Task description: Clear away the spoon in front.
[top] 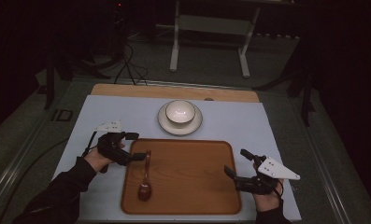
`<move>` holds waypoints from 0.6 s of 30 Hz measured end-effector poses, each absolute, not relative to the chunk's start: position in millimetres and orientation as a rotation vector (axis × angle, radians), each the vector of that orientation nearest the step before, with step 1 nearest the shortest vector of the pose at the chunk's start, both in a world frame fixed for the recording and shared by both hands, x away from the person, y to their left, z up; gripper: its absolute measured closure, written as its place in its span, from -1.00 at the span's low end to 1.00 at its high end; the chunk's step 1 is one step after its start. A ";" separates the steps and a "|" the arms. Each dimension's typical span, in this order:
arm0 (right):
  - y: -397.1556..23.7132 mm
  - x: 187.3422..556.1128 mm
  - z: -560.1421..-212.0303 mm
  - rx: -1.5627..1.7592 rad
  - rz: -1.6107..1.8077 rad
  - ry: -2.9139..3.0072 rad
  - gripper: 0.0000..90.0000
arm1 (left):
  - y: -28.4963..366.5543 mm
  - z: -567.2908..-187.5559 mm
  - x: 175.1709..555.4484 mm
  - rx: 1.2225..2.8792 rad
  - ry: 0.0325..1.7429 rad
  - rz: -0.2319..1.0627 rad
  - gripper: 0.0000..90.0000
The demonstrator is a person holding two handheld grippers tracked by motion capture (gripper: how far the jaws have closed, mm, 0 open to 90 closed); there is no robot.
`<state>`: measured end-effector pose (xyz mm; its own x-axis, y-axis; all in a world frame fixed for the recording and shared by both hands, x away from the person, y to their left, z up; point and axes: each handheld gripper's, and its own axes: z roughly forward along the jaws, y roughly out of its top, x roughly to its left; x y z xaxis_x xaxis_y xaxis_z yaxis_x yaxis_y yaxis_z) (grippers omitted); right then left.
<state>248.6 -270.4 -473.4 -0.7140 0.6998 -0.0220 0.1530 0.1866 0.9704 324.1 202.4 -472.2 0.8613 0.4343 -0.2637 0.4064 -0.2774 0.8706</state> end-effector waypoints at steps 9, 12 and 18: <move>-269.2 248.9 -473.8 0.796 1.550 2.003 -0.69 | 213.3 -464.9 304.5 1.861 0.633 0.070 -0.98; -269.0 248.9 -473.9 0.796 1.549 2.004 -0.69 | 215.8 -463.9 297.7 1.844 0.644 0.091 -0.98; -268.4 248.6 -473.9 0.794 1.546 2.007 -0.69 | 222.4 -464.5 283.1 1.833 0.663 0.143 -0.98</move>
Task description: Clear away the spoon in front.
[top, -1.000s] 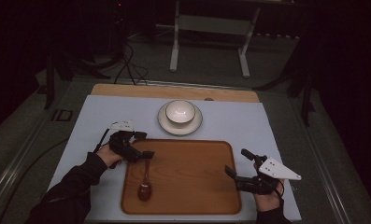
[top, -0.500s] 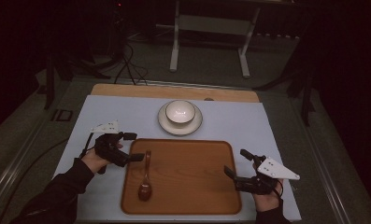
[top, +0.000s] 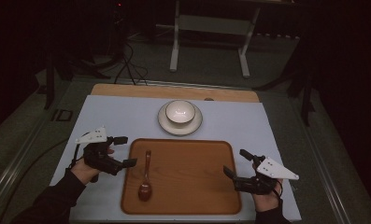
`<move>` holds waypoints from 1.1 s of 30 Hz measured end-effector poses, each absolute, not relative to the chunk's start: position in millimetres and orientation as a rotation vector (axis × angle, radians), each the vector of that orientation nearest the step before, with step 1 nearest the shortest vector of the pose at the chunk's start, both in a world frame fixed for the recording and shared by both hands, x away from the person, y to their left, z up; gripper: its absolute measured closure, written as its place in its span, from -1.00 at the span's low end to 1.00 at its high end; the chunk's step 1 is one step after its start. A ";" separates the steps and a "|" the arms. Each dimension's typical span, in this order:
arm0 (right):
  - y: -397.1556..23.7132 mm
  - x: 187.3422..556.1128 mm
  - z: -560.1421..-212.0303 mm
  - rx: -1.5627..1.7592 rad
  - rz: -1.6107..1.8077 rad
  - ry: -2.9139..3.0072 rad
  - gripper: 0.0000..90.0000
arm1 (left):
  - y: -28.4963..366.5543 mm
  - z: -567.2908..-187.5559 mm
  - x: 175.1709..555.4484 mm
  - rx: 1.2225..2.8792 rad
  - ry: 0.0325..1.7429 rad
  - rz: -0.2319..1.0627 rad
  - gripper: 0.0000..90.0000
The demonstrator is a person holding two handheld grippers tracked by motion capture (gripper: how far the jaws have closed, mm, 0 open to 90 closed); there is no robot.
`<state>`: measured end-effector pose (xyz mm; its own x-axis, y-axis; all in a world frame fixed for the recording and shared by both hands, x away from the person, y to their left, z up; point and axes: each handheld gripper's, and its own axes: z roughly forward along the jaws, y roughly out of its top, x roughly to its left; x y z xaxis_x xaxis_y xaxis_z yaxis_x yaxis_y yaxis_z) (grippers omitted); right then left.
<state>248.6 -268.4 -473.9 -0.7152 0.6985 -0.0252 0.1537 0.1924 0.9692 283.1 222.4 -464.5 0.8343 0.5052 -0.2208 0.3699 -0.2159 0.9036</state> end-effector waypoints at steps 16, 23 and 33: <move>-267.4 248.6 -474.2 0.792 1.543 2.011 -0.69 | 236.2 -478.8 245.4 1.823 0.654 0.201 -0.98; -267.1 248.3 -474.2 0.791 1.541 2.013 -0.69 | 237.3 -482.8 234.1 1.808 0.648 0.203 -0.98; -266.1 248.4 -474.7 0.786 1.536 2.017 -0.69 | 235.1 -490.0 220.1 1.809 0.618 0.220 -0.98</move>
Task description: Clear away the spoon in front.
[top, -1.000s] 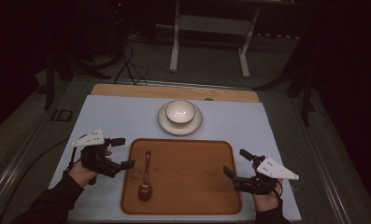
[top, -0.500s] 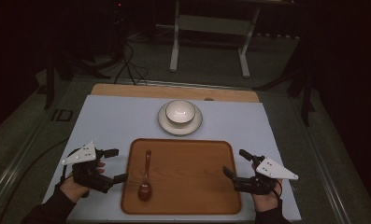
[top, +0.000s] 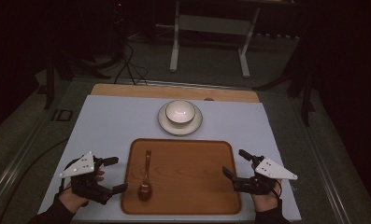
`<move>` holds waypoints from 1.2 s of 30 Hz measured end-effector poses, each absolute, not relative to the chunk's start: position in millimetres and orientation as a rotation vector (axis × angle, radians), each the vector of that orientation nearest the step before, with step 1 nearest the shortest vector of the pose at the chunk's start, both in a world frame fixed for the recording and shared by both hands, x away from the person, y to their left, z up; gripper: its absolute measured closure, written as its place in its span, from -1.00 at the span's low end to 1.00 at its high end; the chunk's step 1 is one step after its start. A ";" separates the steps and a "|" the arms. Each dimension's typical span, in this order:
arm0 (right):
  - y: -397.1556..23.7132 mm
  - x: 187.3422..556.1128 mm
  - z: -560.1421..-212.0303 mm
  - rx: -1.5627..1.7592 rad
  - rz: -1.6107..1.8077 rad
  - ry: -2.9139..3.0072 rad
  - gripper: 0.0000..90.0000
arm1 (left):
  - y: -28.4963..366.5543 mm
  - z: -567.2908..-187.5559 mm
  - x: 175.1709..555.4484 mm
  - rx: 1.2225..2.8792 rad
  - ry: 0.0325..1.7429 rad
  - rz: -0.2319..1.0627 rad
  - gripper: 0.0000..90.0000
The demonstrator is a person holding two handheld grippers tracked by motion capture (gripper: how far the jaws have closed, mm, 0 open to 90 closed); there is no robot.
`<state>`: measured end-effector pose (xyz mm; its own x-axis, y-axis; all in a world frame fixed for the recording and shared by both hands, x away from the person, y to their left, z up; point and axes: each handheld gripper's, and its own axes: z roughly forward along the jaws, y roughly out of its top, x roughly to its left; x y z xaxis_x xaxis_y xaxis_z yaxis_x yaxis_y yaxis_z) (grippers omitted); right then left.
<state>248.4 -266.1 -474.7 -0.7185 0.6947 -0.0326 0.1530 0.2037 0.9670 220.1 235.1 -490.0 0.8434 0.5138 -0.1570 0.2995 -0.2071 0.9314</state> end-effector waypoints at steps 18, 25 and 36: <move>-267.5 250.7 -477.4 0.793 1.540 2.035 -0.69 | 237.7 -503.3 221.6 1.784 0.588 0.257 -0.98; -264.9 250.5 -478.7 0.788 1.532 2.048 -0.68 | 239.0 -507.0 221.5 1.774 0.576 0.266 -0.97; -263.5 251.4 -480.1 0.790 1.532 2.059 -0.69 | 240.8 -508.2 222.5 1.765 0.599 0.277 -0.97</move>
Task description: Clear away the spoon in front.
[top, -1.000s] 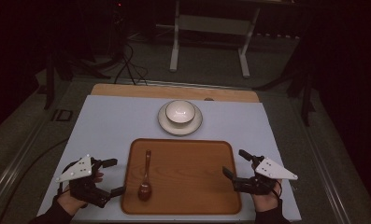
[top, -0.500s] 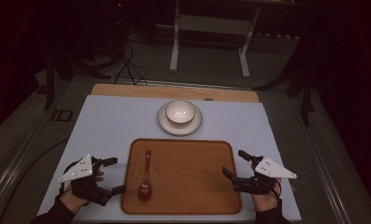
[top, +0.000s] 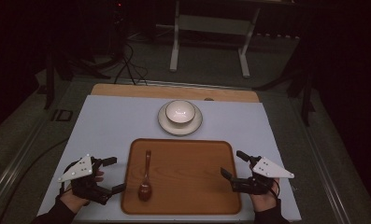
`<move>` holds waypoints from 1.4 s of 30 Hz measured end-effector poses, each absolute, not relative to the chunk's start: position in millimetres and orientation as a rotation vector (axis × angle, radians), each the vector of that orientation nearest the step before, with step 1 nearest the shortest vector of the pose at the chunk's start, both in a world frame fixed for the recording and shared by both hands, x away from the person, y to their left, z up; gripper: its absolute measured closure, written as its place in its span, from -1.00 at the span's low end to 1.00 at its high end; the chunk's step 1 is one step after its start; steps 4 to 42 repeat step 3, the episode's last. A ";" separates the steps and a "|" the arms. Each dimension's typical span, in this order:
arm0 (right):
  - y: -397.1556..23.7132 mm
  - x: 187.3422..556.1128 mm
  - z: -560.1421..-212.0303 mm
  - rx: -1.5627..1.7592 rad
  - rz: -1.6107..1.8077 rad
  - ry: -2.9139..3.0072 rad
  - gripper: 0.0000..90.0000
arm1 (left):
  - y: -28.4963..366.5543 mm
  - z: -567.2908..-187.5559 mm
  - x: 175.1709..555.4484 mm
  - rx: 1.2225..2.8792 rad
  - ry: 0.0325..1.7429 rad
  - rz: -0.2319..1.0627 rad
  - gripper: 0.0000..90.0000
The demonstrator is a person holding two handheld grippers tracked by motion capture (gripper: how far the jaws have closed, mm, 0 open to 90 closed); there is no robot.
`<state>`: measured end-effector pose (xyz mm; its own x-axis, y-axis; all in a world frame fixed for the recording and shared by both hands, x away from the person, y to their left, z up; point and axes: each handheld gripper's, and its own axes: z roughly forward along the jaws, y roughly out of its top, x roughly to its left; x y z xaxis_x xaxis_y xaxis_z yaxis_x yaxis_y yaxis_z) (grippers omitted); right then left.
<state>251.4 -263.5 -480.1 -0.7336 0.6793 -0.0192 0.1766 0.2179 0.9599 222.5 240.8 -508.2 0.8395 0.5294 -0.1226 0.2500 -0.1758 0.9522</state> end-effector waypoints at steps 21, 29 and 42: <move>-263.3 251.2 -479.9 0.789 1.530 2.058 -0.69 | 239.6 -508.1 222.2 1.763 0.597 0.278 -0.97; -263.3 251.2 -479.9 0.789 1.530 2.058 -0.69 | 239.6 -508.1 222.2 1.763 0.597 0.278 -0.97; -263.3 251.2 -479.9 0.789 1.530 2.058 -0.69 | 239.6 -508.1 222.2 1.763 0.597 0.278 -0.97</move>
